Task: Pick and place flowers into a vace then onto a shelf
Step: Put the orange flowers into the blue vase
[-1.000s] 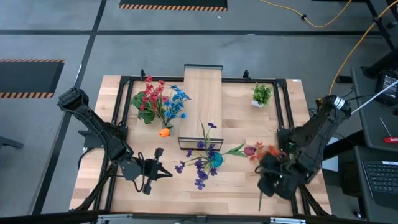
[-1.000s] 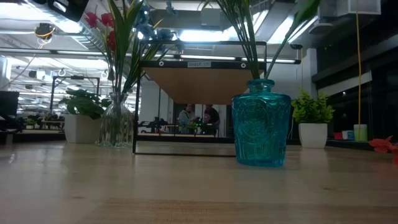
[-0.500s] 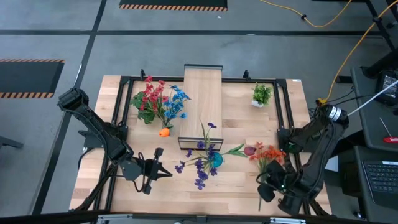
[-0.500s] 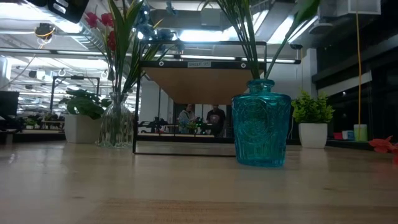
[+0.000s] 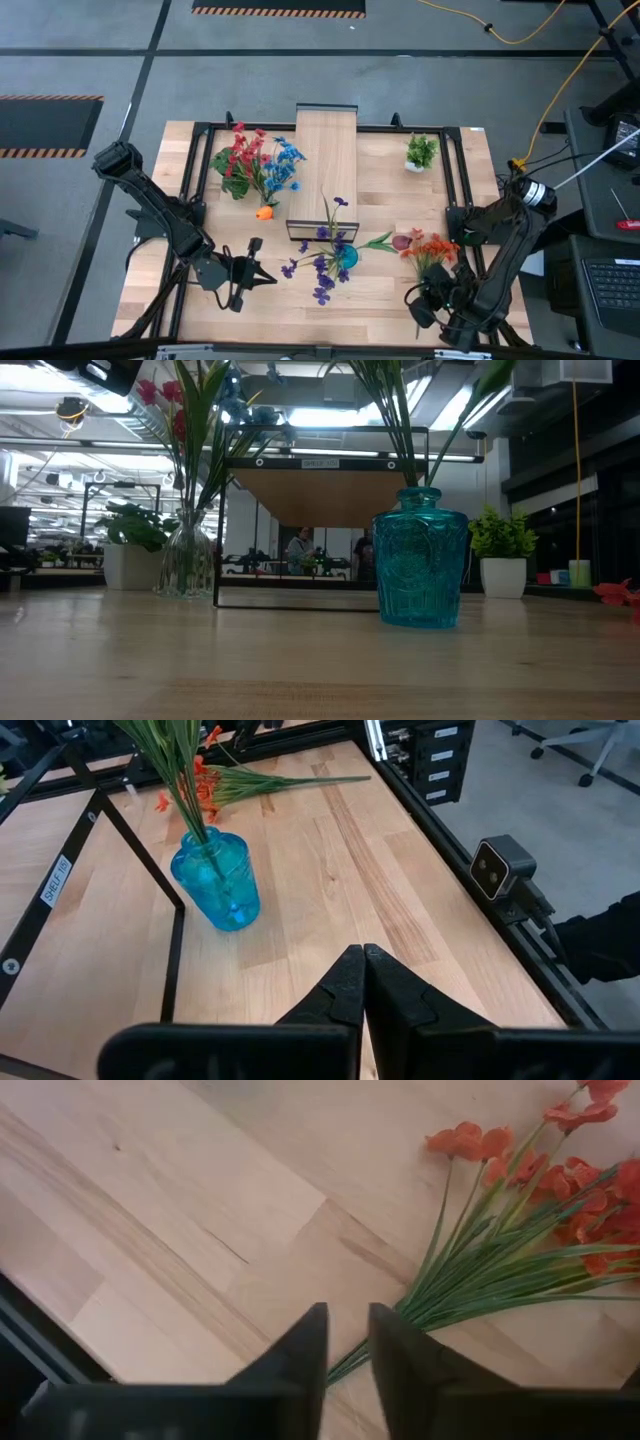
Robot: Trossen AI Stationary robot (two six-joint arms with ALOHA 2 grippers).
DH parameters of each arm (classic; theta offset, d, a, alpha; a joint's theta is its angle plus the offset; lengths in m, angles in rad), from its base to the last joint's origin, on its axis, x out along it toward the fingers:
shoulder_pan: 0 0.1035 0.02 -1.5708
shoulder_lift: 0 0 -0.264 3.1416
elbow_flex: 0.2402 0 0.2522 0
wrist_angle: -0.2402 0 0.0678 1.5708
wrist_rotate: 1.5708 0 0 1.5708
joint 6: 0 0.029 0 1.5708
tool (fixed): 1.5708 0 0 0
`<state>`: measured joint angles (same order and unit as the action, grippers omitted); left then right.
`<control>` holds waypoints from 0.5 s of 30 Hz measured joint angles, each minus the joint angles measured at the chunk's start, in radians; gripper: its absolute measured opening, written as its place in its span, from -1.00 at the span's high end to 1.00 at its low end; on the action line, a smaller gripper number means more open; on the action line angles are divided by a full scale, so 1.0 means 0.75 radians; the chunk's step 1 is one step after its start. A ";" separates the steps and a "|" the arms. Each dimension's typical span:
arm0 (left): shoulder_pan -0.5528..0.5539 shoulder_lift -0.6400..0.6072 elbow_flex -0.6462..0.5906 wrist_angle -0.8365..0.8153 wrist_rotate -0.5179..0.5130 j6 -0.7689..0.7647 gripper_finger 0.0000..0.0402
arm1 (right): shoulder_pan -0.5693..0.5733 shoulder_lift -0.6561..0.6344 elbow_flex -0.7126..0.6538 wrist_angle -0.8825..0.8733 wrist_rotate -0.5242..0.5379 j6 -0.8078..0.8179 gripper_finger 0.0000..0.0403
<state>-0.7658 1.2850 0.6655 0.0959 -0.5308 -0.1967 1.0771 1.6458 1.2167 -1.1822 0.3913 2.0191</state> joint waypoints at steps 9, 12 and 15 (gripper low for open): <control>0.000 0.000 0.000 0.001 0.001 -0.002 0.97 | 0.001 0.030 0.000 0.004 -0.013 0.067 -0.08; 0.000 0.000 0.000 0.001 0.001 -0.003 0.96 | 0.001 0.030 0.000 0.001 -0.035 0.129 -0.23; 0.000 0.000 0.000 -0.001 0.002 -0.025 0.97 | 0.001 0.036 0.000 -0.008 -0.035 0.200 -0.30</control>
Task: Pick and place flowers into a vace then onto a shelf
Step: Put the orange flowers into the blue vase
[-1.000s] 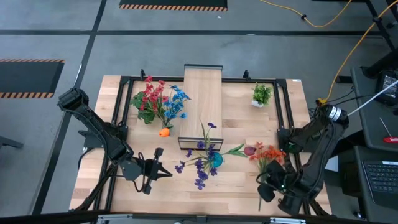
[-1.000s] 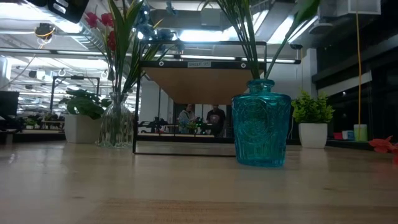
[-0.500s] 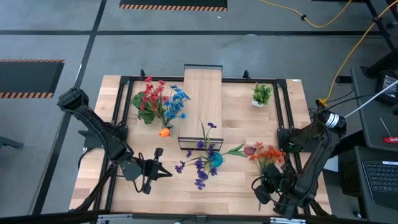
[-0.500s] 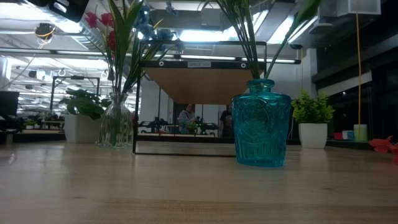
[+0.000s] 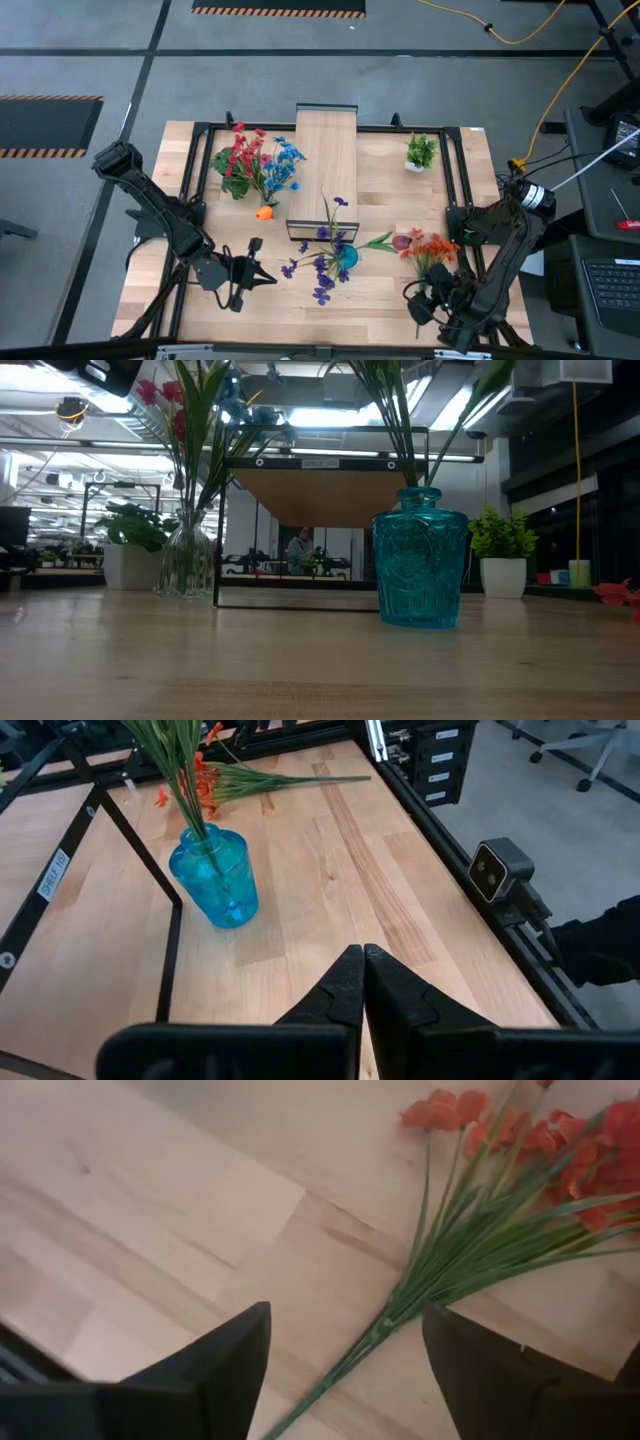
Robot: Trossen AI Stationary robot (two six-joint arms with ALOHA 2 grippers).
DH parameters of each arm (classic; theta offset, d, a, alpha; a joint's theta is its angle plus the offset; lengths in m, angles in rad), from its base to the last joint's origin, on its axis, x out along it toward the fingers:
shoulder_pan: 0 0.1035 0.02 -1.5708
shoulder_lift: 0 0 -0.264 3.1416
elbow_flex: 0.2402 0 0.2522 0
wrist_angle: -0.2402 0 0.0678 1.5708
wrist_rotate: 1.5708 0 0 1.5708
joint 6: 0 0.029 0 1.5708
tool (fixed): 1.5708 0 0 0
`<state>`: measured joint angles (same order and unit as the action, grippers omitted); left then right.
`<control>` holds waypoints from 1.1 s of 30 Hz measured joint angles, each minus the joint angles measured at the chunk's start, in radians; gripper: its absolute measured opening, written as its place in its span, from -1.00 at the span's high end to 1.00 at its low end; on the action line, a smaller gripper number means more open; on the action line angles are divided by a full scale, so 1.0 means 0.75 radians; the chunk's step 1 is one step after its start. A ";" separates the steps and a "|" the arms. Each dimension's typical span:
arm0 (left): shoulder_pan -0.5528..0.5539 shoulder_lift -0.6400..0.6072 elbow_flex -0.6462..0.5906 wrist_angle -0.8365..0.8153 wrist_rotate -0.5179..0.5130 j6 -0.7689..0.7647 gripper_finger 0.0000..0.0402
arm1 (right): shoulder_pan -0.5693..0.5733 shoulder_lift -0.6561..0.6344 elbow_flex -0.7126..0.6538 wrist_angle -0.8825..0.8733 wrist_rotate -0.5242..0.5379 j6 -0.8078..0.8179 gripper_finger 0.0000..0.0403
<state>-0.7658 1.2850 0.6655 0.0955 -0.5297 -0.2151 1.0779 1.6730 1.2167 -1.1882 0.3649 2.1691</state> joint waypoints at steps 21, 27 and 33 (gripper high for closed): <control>0.000 0.000 0.000 -0.003 0.000 -0.010 0.99 | 0.017 0.313 -0.001 -0.005 -0.120 0.282 -0.15; 0.000 0.000 0.000 -0.003 0.000 -0.010 0.97 | -0.008 0.359 -0.001 -0.013 -0.123 0.282 -0.15; 0.000 0.000 0.000 -0.003 0.000 -0.011 0.96 | -0.040 0.390 -0.001 -0.016 -0.164 0.281 -0.15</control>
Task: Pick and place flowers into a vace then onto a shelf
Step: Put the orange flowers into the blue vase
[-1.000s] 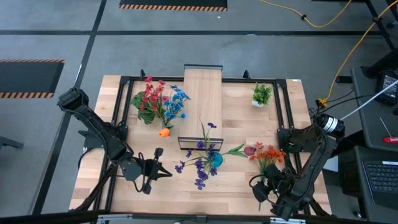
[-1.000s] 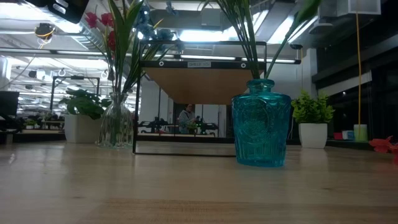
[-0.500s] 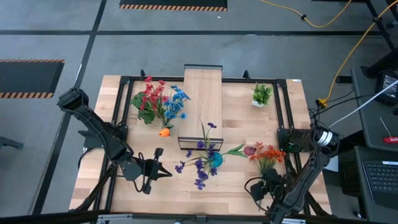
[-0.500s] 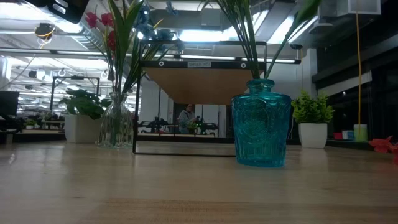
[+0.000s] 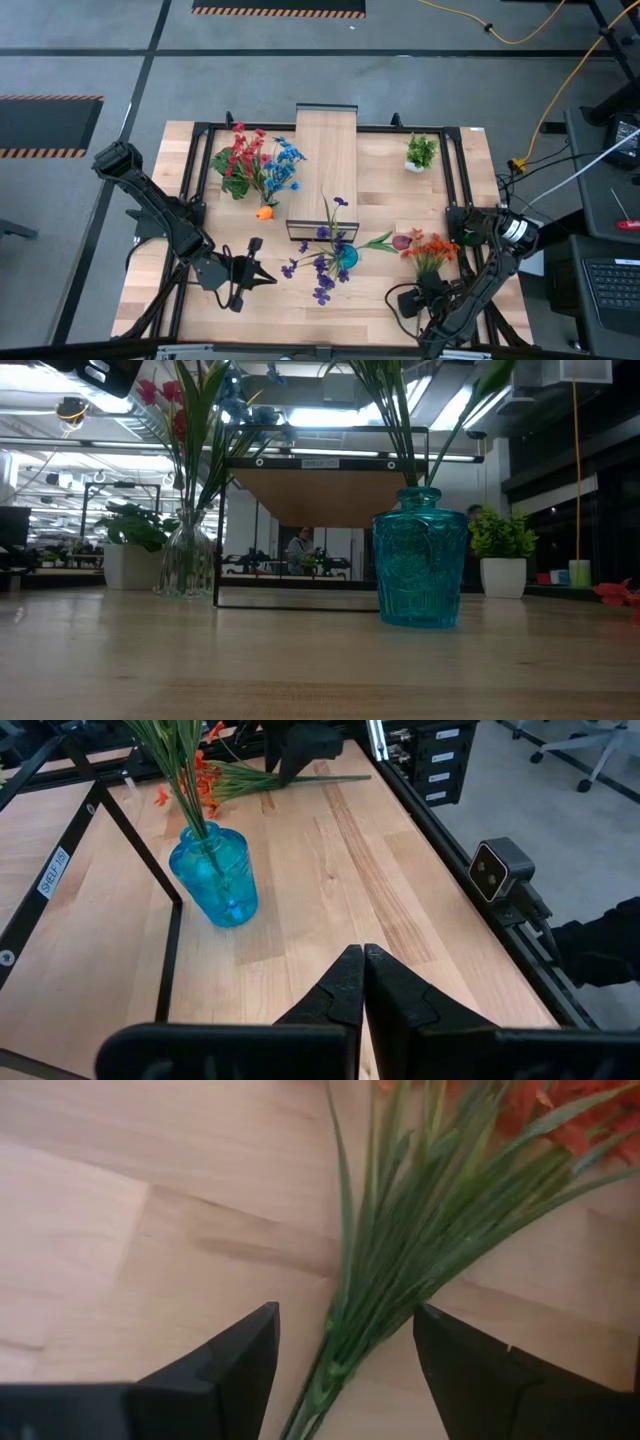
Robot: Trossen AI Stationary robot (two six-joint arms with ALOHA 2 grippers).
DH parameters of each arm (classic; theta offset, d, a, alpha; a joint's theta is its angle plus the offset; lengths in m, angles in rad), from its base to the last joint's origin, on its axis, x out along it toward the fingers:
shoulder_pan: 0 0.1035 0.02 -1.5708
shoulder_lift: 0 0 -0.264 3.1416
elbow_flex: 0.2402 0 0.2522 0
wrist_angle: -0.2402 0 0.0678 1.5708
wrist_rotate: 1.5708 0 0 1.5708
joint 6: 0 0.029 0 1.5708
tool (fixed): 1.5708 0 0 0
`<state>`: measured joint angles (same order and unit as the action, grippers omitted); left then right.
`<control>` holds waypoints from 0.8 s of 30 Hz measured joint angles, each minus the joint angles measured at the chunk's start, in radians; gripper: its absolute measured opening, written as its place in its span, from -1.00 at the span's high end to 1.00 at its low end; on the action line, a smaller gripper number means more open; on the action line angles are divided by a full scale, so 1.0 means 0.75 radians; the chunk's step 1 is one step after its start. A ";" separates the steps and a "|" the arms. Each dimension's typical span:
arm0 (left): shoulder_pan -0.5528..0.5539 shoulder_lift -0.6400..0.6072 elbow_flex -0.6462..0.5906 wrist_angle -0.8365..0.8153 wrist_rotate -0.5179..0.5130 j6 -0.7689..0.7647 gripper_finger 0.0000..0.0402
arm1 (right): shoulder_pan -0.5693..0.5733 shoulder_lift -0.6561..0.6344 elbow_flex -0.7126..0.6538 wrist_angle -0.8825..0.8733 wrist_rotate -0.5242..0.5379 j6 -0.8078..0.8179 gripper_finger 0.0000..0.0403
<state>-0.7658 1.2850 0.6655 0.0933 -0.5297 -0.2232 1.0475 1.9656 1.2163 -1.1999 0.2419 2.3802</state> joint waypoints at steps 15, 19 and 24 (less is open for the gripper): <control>0.000 0.000 0.000 0.000 0.000 0.000 0.97 | -0.001 0.038 0.000 0.072 -0.005 0.013 -0.03; 0.000 0.000 0.000 0.000 0.000 0.000 0.99 | -0.001 0.038 0.000 0.087 0.004 0.012 0.22; 0.000 -0.001 0.000 0.000 0.000 0.000 0.99 | 0.000 0.038 0.000 0.085 0.036 0.002 0.59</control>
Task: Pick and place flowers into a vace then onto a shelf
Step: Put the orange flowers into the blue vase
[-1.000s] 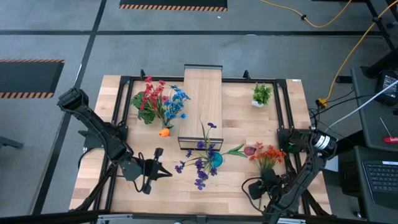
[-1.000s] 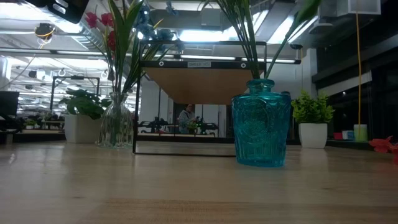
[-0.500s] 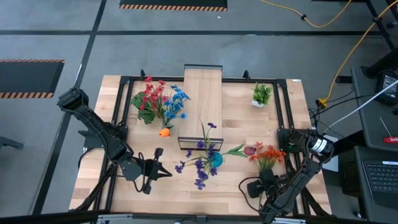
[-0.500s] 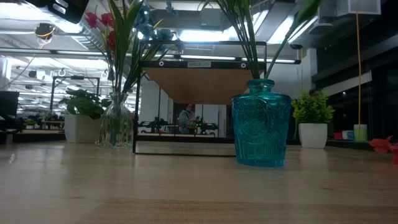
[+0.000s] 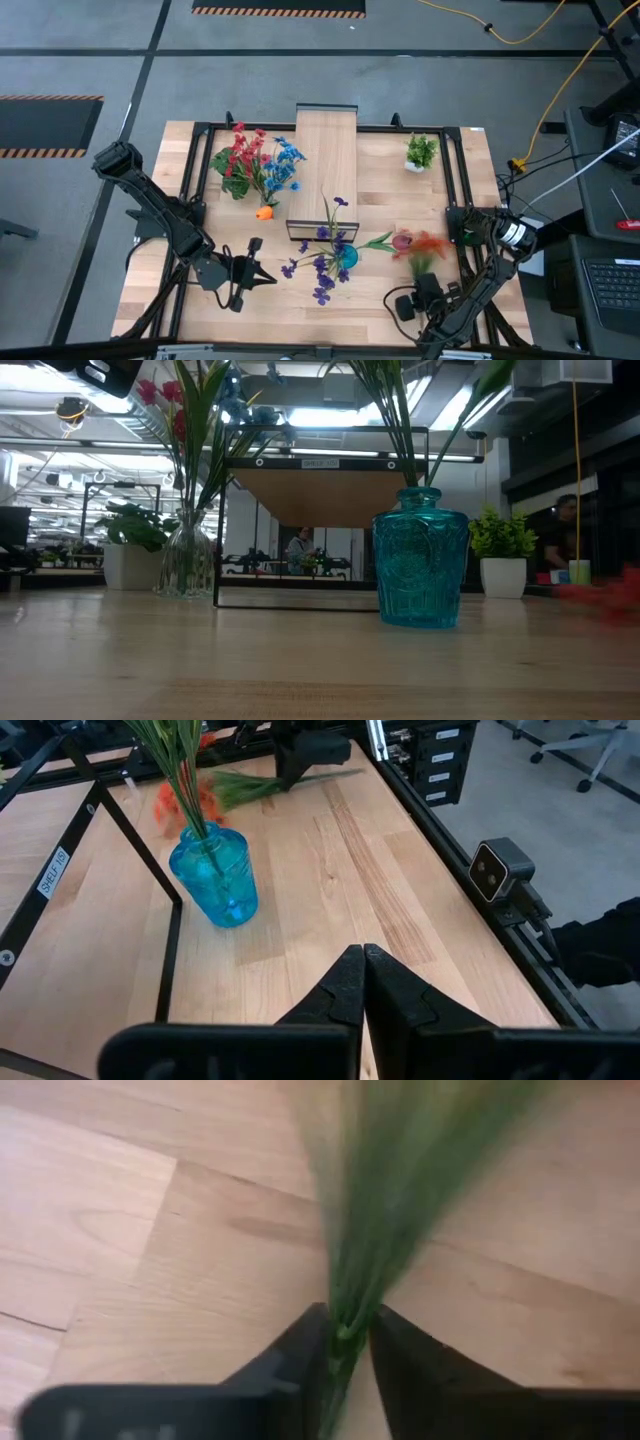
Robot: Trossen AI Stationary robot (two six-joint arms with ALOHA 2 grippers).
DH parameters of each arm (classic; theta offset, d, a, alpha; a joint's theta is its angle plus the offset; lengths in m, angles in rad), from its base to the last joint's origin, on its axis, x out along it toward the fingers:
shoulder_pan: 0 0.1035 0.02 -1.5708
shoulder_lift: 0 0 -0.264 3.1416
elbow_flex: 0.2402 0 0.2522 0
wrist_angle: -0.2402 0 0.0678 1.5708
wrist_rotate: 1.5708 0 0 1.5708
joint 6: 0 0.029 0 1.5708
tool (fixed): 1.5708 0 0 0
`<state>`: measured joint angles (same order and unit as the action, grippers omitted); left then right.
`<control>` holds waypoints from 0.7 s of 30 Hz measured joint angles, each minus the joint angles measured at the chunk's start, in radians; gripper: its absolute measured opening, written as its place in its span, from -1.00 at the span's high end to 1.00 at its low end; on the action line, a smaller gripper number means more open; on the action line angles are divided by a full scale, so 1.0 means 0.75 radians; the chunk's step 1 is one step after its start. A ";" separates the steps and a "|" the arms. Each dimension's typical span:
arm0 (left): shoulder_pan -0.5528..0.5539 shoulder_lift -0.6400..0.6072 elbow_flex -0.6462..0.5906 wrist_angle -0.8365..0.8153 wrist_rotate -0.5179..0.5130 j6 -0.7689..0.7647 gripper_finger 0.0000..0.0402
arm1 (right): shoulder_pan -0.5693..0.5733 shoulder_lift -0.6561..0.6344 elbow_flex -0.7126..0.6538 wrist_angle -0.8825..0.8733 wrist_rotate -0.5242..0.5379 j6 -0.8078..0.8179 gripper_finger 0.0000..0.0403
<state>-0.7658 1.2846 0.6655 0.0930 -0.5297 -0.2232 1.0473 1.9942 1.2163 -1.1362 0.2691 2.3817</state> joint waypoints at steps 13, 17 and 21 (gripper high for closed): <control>0.000 0.000 0.000 0.000 0.000 -0.001 0.99 | 0.016 -0.032 0.000 -0.029 0.068 -0.011 0.95; 0.000 0.001 0.000 0.000 0.000 -0.003 0.97 | 0.054 -0.060 0.000 -0.040 0.069 -0.011 0.97; 0.000 0.000 0.000 0.000 -0.001 -0.002 0.97 | 0.086 -0.084 0.006 -0.042 0.070 -0.012 0.97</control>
<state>-0.7658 1.2847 0.6655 0.0933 -0.5301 -0.2249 1.1120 1.9315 1.2209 -1.1678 0.3219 2.3731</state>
